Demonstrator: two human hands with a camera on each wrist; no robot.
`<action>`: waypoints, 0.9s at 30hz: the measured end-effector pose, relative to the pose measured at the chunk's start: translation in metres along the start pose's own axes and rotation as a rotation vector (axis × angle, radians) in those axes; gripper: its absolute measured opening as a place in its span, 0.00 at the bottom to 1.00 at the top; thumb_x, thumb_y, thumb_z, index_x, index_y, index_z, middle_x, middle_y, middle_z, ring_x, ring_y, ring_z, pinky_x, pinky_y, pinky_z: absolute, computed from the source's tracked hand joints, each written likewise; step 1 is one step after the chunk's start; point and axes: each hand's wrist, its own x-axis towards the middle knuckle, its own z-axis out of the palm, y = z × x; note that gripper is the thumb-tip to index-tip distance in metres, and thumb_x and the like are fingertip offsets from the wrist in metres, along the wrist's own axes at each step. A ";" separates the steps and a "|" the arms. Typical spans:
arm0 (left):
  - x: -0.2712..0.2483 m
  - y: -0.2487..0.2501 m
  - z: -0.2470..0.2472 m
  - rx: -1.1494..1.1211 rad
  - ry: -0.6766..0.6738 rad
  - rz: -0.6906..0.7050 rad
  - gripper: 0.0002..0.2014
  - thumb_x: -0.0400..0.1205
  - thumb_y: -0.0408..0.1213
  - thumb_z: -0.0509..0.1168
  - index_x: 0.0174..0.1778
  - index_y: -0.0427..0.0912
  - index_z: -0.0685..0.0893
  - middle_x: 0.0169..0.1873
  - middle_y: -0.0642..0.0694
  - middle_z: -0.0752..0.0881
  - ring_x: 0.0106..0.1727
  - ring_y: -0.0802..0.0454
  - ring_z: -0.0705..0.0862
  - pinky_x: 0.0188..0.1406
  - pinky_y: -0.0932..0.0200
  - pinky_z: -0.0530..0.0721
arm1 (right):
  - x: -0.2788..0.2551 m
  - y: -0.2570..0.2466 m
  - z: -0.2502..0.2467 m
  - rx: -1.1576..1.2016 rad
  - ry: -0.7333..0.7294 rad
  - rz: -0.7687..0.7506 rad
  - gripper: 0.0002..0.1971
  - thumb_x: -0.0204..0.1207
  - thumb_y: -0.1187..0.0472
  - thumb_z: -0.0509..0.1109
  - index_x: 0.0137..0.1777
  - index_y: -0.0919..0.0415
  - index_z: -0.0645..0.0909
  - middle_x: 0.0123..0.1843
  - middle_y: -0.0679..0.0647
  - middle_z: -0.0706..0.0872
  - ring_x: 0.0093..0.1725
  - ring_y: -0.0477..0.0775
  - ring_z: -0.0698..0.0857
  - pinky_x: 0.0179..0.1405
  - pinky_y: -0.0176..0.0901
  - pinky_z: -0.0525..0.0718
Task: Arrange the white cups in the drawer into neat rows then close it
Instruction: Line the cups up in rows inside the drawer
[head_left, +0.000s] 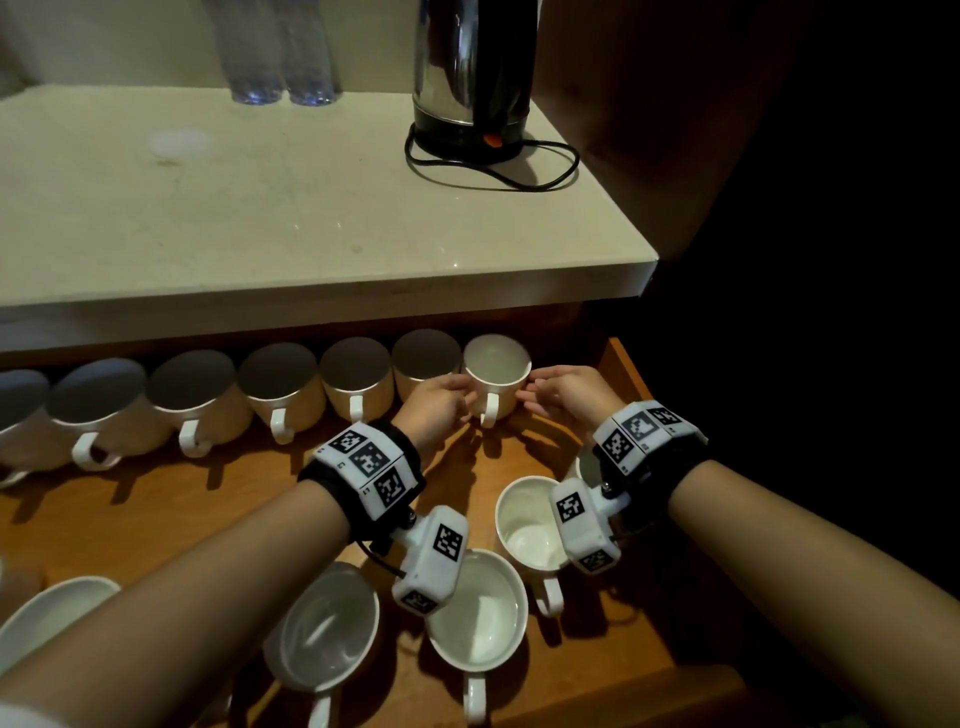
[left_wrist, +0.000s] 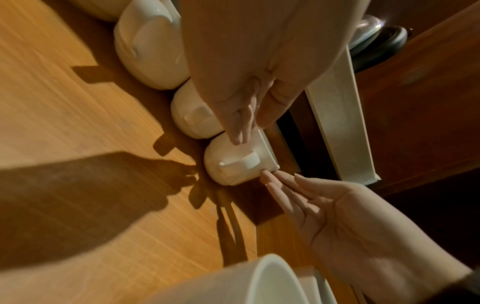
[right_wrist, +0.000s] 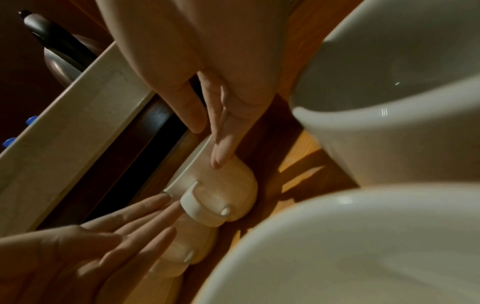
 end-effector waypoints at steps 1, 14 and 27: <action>0.001 0.000 0.000 0.003 -0.003 0.000 0.27 0.78 0.15 0.49 0.73 0.34 0.73 0.68 0.39 0.78 0.70 0.50 0.77 0.71 0.51 0.75 | 0.000 0.000 0.000 0.013 -0.002 -0.001 0.18 0.81 0.79 0.53 0.69 0.76 0.72 0.68 0.72 0.78 0.67 0.64 0.82 0.61 0.46 0.80; 0.003 -0.002 0.005 0.034 0.018 0.031 0.22 0.81 0.19 0.53 0.71 0.29 0.72 0.40 0.47 0.80 0.44 0.55 0.78 0.47 0.62 0.75 | 0.010 0.007 0.001 -0.003 0.058 0.011 0.16 0.82 0.76 0.55 0.67 0.77 0.74 0.51 0.67 0.85 0.64 0.63 0.84 0.36 0.32 0.84; 0.012 -0.006 0.005 0.039 0.013 -0.014 0.18 0.79 0.15 0.51 0.37 0.44 0.76 0.35 0.48 0.76 0.37 0.57 0.75 0.38 0.64 0.72 | 0.022 0.005 0.004 0.009 0.039 -0.042 0.20 0.81 0.77 0.56 0.73 0.72 0.71 0.51 0.65 0.82 0.69 0.65 0.79 0.47 0.41 0.83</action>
